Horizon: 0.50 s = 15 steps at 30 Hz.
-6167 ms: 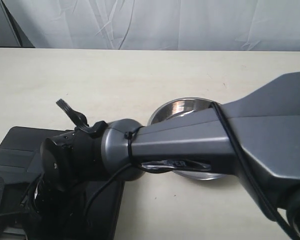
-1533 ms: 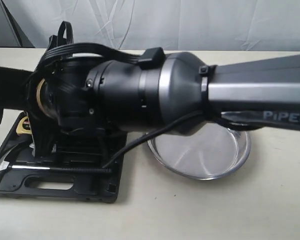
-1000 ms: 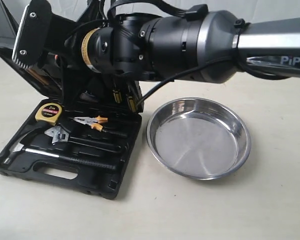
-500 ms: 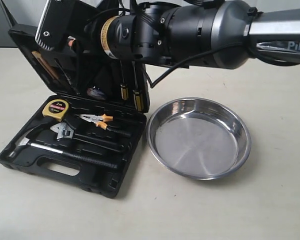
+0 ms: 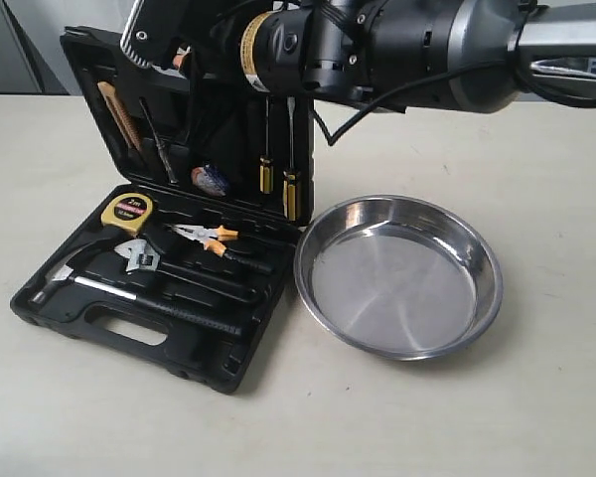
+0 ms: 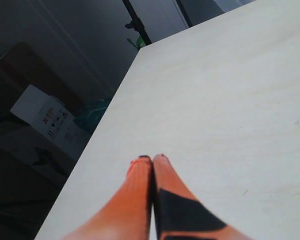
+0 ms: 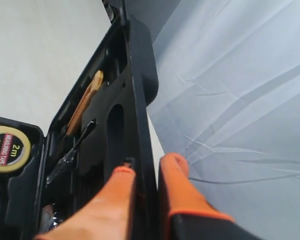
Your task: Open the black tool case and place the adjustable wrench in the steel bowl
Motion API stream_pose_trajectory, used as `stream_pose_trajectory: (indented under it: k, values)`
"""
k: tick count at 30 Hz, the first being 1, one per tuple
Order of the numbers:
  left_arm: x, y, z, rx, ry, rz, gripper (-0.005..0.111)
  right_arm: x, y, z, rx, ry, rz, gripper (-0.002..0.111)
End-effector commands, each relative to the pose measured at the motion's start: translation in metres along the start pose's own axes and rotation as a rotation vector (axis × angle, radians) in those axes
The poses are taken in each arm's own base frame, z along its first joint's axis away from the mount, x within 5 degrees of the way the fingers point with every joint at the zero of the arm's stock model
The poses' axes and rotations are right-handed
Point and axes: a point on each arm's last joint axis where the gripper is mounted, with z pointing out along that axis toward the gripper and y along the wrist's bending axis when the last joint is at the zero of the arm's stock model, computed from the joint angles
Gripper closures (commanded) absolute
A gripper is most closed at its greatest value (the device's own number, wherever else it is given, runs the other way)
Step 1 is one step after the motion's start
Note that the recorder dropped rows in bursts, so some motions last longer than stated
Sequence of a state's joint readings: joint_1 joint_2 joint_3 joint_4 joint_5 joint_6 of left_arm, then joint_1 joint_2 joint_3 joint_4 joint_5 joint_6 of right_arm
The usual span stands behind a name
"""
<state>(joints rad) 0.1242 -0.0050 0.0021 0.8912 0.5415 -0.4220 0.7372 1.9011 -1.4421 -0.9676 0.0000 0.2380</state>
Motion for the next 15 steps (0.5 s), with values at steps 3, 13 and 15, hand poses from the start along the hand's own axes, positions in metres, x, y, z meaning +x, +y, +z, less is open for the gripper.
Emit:
stream_pose_trajectory:
  k: [3, 13, 15]
  values:
    - [-0.001, 0.000, 0.000, 0.008, -0.004, -0.002, 0.106, 0.021, 0.005, 0.014, -0.014, 0.060, 0.025, 0.099]
    - [-0.001, 0.000, 0.000, 0.008, -0.004, -0.002, 0.106, 0.052, -0.004, 0.027, 0.023, 0.216, 0.058, 0.051]
    - [-0.001, 0.000, 0.000, 0.010, -0.006, -0.003, 0.106, 0.056, -0.008, 0.029, 0.032, 0.224, 0.062, 0.051]
